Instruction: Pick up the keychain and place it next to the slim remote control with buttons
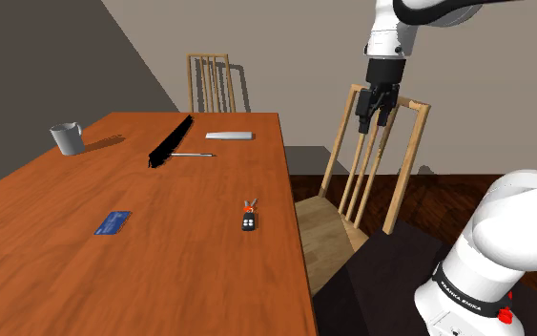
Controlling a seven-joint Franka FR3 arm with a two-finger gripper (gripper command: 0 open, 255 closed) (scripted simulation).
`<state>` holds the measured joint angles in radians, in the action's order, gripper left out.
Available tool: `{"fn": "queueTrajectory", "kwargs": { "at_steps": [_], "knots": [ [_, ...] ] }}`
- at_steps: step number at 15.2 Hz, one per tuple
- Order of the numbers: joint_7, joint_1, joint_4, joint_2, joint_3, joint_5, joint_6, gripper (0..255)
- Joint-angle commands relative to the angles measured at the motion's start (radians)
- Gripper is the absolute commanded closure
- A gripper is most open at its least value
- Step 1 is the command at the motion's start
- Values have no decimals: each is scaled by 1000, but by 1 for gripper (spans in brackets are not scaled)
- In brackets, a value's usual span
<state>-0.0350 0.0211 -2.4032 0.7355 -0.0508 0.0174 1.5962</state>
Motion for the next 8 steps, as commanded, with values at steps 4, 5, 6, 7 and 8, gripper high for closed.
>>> {"fn": "queueTrajectory", "kwargs": {
  "at_steps": [4, 5, 6, 7, 8],
  "knots": [
    [107, -12, -37, -19, 66, 48, 62, 0],
    [142, -16, -46, -30, 89, 64, 84, 0],
    [177, -20, -53, -42, 111, 79, 107, 0],
    [212, -24, -59, -57, 134, 94, 130, 0],
    [247, -28, -63, -73, 156, 108, 153, 0]
  ]
}}
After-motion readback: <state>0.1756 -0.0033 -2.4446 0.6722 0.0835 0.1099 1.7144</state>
